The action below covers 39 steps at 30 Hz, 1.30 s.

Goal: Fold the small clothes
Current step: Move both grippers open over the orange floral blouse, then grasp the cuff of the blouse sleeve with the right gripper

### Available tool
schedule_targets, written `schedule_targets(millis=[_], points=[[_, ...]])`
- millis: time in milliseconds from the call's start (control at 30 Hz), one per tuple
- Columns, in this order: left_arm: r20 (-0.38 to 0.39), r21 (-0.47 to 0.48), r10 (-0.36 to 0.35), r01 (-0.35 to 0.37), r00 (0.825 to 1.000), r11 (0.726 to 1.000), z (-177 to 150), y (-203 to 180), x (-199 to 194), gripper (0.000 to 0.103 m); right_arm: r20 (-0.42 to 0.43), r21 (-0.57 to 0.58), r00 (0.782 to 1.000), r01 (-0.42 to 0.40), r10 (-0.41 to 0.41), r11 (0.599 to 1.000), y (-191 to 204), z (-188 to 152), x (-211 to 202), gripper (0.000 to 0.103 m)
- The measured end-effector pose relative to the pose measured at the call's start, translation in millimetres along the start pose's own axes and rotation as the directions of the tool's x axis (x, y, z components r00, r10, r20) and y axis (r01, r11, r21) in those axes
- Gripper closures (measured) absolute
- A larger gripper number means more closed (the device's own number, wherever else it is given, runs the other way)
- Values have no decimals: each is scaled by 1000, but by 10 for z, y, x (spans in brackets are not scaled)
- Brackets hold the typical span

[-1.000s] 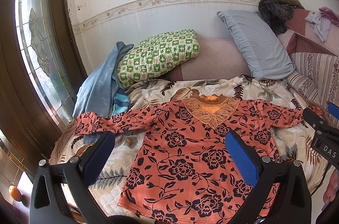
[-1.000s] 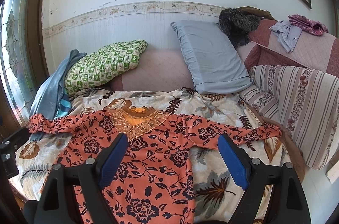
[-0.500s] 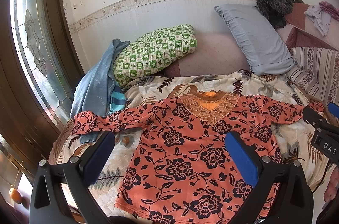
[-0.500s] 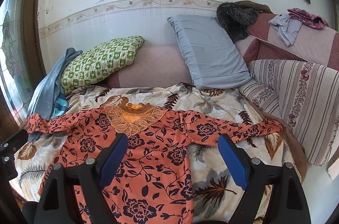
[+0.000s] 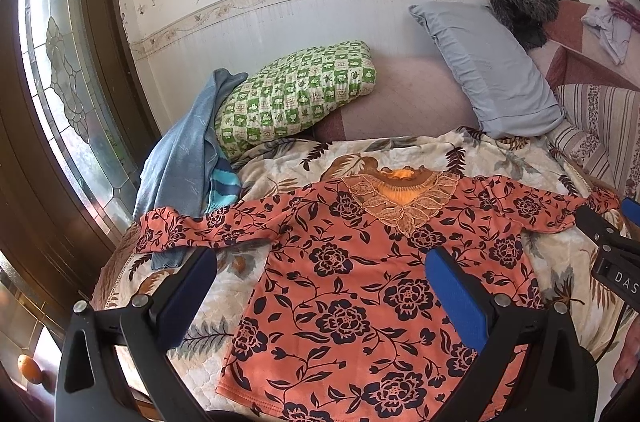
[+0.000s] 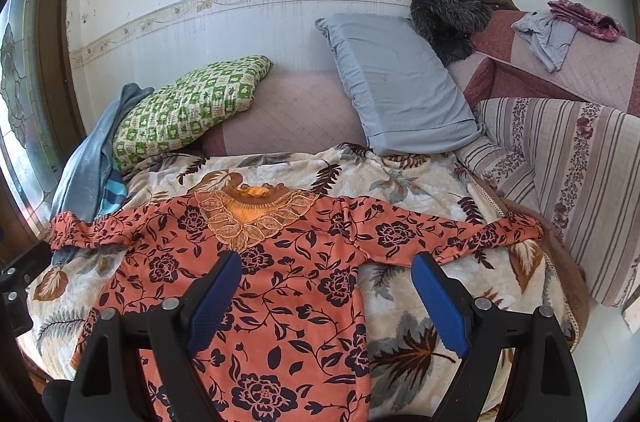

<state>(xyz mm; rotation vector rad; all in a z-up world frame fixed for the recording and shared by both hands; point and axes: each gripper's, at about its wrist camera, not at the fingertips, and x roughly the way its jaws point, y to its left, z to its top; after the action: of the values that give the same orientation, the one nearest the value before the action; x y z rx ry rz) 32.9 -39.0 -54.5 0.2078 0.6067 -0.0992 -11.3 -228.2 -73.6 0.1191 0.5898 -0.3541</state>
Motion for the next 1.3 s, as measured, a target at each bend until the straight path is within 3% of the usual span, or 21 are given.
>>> schedule_targets(millis=[1000, 1100, 1200, 1300], points=[[-132, -15, 61, -64, 989, 998, -20, 97, 1149, 0, -121, 9, 992, 48, -46, 999, -72, 67, 1041, 14], [-188, -4, 37, -39, 981, 999, -67, 31, 1423, 0, -120, 40, 992, 43, -38, 998, -297, 90, 1171, 14], [-274, -12, -2, -2, 962, 1000, -185, -46, 1802, 0, -123, 166, 992, -17, 38, 986, -861, 67, 1335, 14], [-358, -53, -58, 42, 932, 998, -288, -133, 2215, 0, -124, 373, 986, -55, 109, 926, -1694, -87, 1526, 15]])
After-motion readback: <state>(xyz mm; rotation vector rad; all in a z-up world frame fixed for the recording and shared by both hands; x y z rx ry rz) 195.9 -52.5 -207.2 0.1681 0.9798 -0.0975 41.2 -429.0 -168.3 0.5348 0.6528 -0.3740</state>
